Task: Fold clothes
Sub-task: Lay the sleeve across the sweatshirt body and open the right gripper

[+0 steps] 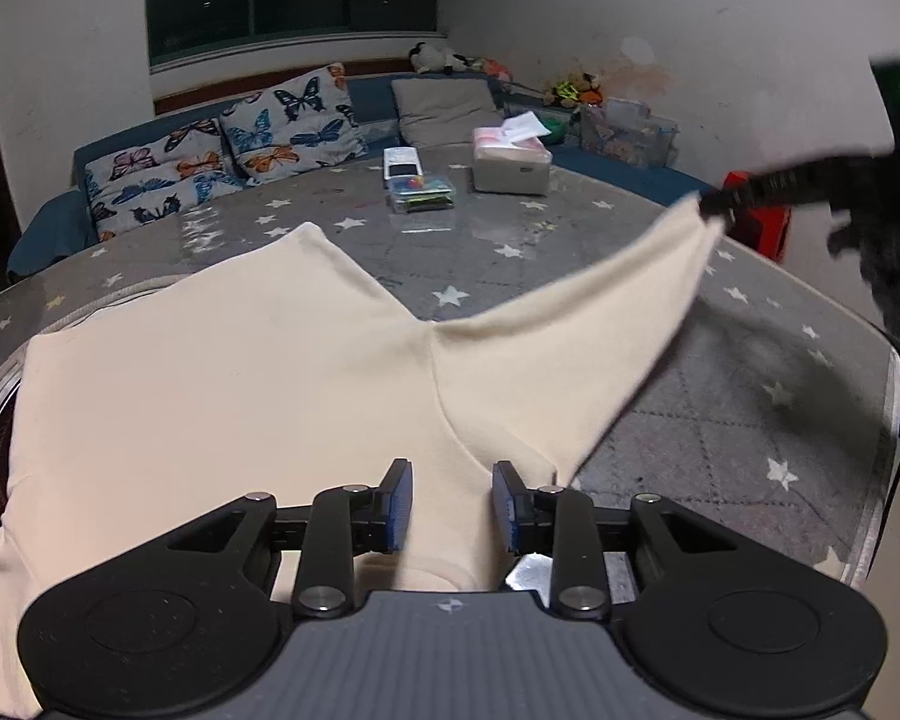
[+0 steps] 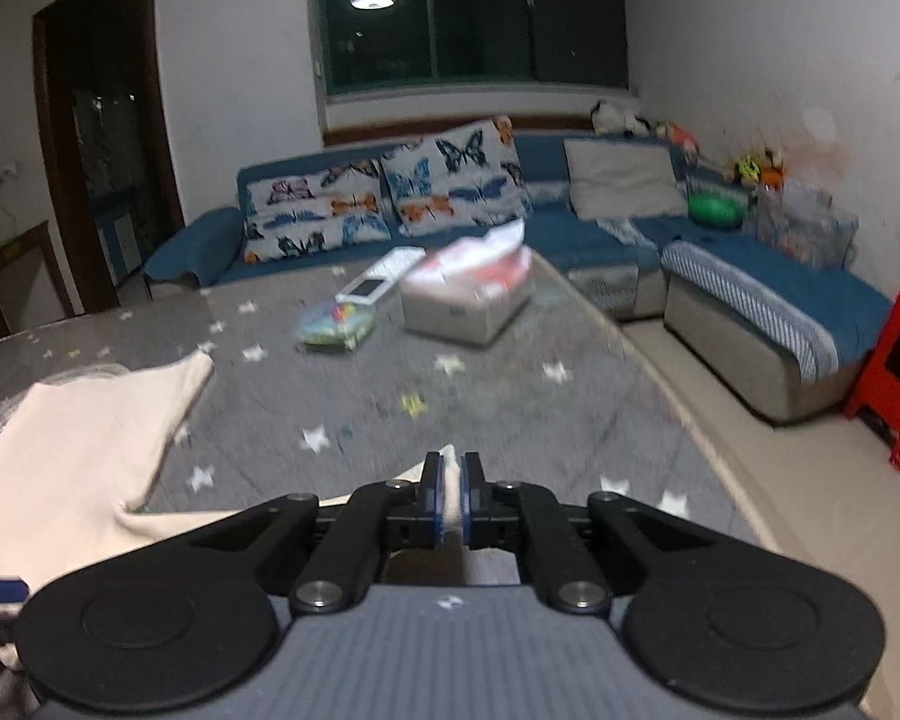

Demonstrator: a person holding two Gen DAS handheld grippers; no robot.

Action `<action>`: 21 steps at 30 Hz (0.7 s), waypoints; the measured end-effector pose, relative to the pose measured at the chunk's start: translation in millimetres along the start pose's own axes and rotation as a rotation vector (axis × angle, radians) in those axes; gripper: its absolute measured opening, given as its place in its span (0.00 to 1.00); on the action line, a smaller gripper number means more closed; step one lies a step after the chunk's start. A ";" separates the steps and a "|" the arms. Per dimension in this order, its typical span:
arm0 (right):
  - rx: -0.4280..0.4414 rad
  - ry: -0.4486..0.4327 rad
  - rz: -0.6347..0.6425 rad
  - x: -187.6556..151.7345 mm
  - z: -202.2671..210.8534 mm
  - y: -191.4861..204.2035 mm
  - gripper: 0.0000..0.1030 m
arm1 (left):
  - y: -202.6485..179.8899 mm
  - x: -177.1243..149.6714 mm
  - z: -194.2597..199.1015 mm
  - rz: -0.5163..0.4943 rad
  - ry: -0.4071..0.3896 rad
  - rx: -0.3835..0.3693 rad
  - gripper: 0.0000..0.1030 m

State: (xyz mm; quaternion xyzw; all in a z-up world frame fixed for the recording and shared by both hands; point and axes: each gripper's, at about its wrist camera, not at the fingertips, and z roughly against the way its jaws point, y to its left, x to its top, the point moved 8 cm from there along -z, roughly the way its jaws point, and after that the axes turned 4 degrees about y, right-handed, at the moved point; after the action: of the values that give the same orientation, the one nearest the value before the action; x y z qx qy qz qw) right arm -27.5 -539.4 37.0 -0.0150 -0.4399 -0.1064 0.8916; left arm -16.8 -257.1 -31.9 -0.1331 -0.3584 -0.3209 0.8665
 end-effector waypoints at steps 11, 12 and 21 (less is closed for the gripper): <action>0.116 -0.090 0.122 51.2 40.7 62.9 0.04 | 10.5 0.6 12.4 0.014 -0.026 -0.005 0.39; 0.136 -0.099 0.140 56.2 45.4 73.6 0.04 | 15.7 0.5 15.9 0.028 -0.032 0.000 0.39; 0.336 -0.152 0.349 75.8 74.7 196.8 0.04 | 73.2 -14.5 47.2 0.179 -0.066 0.082 0.40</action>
State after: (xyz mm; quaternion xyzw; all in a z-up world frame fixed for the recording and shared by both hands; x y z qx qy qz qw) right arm -1.2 -351.5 155.5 0.0497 -0.5080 0.1250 0.8508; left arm -2.2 -173.2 -8.8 -0.1396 -0.3864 -0.2227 0.8841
